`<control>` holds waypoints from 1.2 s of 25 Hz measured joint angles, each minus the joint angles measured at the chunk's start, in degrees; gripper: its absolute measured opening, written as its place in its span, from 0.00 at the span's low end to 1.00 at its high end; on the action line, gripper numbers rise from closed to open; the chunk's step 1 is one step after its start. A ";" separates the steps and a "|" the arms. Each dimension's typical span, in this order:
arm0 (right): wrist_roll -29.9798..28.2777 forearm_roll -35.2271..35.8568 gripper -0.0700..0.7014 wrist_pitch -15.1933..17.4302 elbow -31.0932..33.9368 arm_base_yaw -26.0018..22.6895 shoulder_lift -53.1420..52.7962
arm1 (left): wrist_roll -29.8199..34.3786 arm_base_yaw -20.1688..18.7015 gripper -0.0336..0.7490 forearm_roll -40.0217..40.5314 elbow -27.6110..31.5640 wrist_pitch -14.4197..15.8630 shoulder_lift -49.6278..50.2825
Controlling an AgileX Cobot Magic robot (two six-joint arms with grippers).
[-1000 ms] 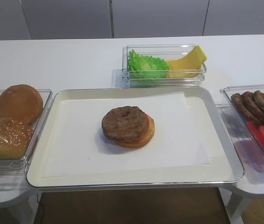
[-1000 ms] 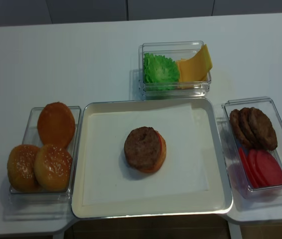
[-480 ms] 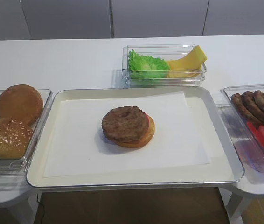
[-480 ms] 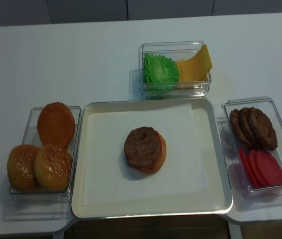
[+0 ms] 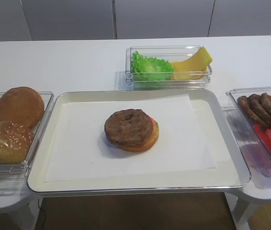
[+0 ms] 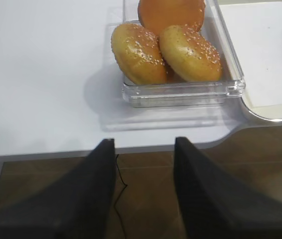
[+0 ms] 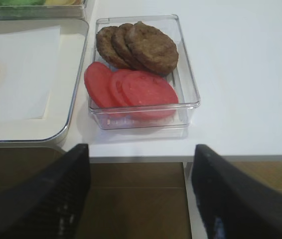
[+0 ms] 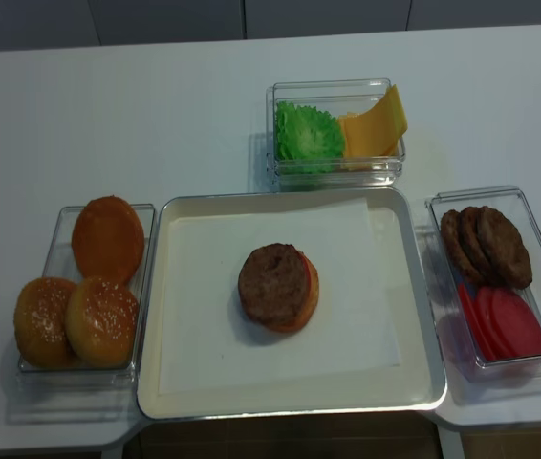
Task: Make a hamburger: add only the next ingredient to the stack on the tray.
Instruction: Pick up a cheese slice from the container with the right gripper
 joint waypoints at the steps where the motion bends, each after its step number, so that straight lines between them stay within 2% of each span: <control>1: 0.00 0.00 0.74 0.00 0.00 0.00 0.00 | 0.00 0.00 0.42 0.00 0.00 0.00 0.00; 8: 0.15 0.29 0.74 -0.13 0.00 0.00 0.00 | 0.00 0.00 0.42 0.00 0.00 0.00 0.00; 12: 0.15 3.34 0.72 -1.90 -0.11 0.00 0.00 | 0.00 0.00 0.42 0.00 0.00 0.00 0.00; 16: 0.15 6.19 0.70 -2.28 -1.30 0.00 0.74 | 0.00 0.00 0.42 0.00 0.00 0.00 0.00; 21: 0.15 7.45 0.70 -4.17 -3.83 0.00 6.70 | 0.00 0.00 0.42 0.00 0.00 0.00 0.00; 30: 0.15 8.05 0.69 -10.42 -11.66 0.00 24.74 | 0.00 0.00 0.42 0.00 0.00 0.00 0.00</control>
